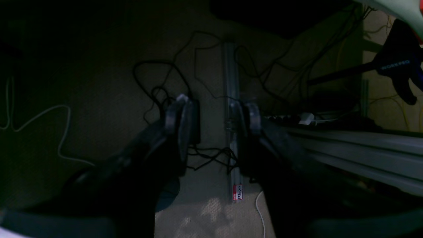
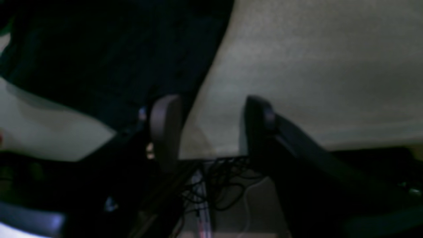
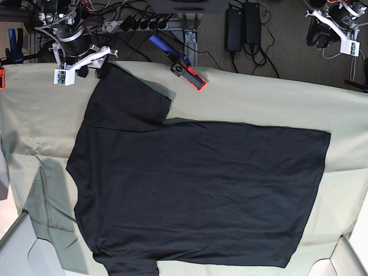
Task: Fold the T-shirt properly
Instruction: 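Lower the right gripper onto the shirt's sleeve corner and grasp it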
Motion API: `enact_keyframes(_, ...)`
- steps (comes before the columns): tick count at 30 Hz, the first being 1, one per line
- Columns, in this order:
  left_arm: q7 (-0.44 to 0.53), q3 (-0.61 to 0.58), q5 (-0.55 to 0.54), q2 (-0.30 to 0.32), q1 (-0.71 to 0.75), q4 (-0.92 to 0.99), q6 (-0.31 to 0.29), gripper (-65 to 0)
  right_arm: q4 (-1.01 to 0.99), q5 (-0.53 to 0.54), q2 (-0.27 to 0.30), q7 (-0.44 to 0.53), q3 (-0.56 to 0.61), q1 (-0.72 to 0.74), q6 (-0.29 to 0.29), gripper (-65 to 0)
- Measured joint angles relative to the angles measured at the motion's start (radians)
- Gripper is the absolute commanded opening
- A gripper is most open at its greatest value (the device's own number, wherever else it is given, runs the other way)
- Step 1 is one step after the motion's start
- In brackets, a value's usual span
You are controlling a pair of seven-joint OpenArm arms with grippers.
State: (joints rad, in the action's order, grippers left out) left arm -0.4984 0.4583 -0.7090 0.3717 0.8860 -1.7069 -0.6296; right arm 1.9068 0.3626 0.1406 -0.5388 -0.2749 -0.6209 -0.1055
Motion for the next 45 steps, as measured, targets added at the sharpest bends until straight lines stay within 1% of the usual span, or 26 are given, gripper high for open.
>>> enact_keyframes(4, 0.000, 0.000, 0.000, 0.000, 0.000, 0.000, 0.000, -39.4, 0.000, 0.008, -0.011, 0.000, 0.000, 0.034, -0.003, -32.9)
enact_keyframes(9, 0.000, 0.000, 0.000, 0.003, 0.000, 0.000, 0.000, -39.4, 0.000, 0.011, -0.048, 0.000, 0.033, 0.064, -0.005, -32.9)
enact_keyframes(12, 0.001, 0.000, 0.000, 0.003, 0.000, 0.000, 0.000, -39.4, 0.000, -0.003, -0.070, 0.000, 0.071, 0.064, -0.006, -32.9)
enact_keyframes(16, 0.005, 0.000, 0.000, 0.003, 0.000, 0.000, 0.000, -39.4, -0.001, -0.024, -0.097, 0.000, 0.078, 0.064, -0.006, -32.9)
enact_keyframes(22, 0.005, 0.000, 0.000, 0.003, 0.000, 0.000, 0.000, -39.4, 0.000, -0.056, -0.094, -0.001, 0.063, 0.064, -0.006, -32.9)
enact_keyframes(31, 0.005, 0.000, 0.000, 0.003, -0.001, 0.000, 0.000, -39.4, 0.006, -0.052, -0.093, -0.005, -0.076, 0.064, -0.006, -32.9)
enact_keyframes(35, 0.005, 0.000, 0.000, 0.003, -0.006, 0.000, 0.000, -39.4, 0.004, -0.011, -0.094, -0.005, -0.073, 0.064, -0.006, -32.9)
enact_keyframes(38, 0.005, 0.000, 0.000, 0.003, -0.017, 0.000, 0.000, -39.4, -0.016, -0.010, -0.094, -0.002, -0.061, 0.064, -0.006, -32.9)
enact_keyframes(41, 0.005, 0.000, 0.000, 0.003, -0.018, -0.001, 0.000, -39.4, -0.069, -0.007, -0.095, 0.032, -0.056, 0.076, -0.011, -32.9)
enact_keyframes(43, 0.005, 0.000, 0.000, 0.003, -0.016, -0.001, 0.000, -39.4, -0.109, 0.008, -0.109, 0.050, -0.056, 0.103, -0.014, -32.9)
enact_keyframes(45, 0.005, 0.000, 0.000, 0.003, -0.016, -0.001, 0.000, -39.4, -0.134, 0.023, -0.122, 0.047, -0.054, 0.123, -0.014, -32.9)
